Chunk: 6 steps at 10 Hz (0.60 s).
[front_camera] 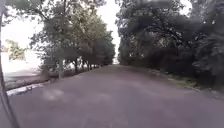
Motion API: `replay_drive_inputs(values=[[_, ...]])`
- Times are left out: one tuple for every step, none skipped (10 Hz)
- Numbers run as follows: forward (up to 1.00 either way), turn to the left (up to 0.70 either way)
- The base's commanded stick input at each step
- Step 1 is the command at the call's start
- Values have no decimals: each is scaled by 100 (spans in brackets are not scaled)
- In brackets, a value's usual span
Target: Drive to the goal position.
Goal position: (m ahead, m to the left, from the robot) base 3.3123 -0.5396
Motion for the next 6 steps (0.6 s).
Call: replay_drive_inputs(values=[[70,0],[70,0],[70,0],[70,0],[70,0],[70,0]])
